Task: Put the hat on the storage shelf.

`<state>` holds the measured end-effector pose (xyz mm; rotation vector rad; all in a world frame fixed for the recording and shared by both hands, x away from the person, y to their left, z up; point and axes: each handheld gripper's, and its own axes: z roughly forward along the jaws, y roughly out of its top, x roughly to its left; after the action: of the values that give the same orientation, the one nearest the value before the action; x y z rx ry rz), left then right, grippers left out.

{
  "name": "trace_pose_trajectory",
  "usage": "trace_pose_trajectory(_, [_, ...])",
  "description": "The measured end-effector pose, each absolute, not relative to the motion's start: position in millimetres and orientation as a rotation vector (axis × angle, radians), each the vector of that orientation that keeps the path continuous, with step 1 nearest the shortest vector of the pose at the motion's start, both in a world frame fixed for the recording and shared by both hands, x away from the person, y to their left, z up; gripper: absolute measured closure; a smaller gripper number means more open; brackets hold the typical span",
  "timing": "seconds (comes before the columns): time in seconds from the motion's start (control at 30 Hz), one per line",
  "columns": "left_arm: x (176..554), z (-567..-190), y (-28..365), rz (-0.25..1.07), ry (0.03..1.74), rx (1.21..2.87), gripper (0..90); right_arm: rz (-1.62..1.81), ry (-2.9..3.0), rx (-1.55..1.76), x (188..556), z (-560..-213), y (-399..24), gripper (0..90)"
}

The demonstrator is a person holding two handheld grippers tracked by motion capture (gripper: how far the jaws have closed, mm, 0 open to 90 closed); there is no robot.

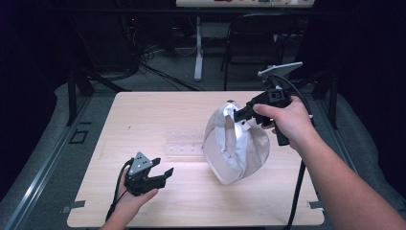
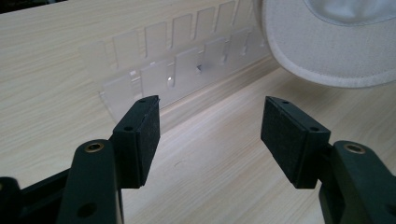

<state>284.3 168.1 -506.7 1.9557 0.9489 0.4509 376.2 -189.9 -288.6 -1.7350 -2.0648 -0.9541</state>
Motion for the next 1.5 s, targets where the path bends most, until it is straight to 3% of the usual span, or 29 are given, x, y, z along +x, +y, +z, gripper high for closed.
trace_pose_trajectory(1.13, [290.4, -485.1, 115.6, 0.495, 0.827, 1.981, 36.7, -1.085, -2.016, -1.735, 399.9, -262.8, -168.0, 81.6])
trace_pose_trajectory(1.5, [289.0, -477.9, 81.8, 0.514, 0.731, 2.023, 34.6, -1.103, -1.986, -1.767, 408.2, -264.0, -166.5, 81.7])
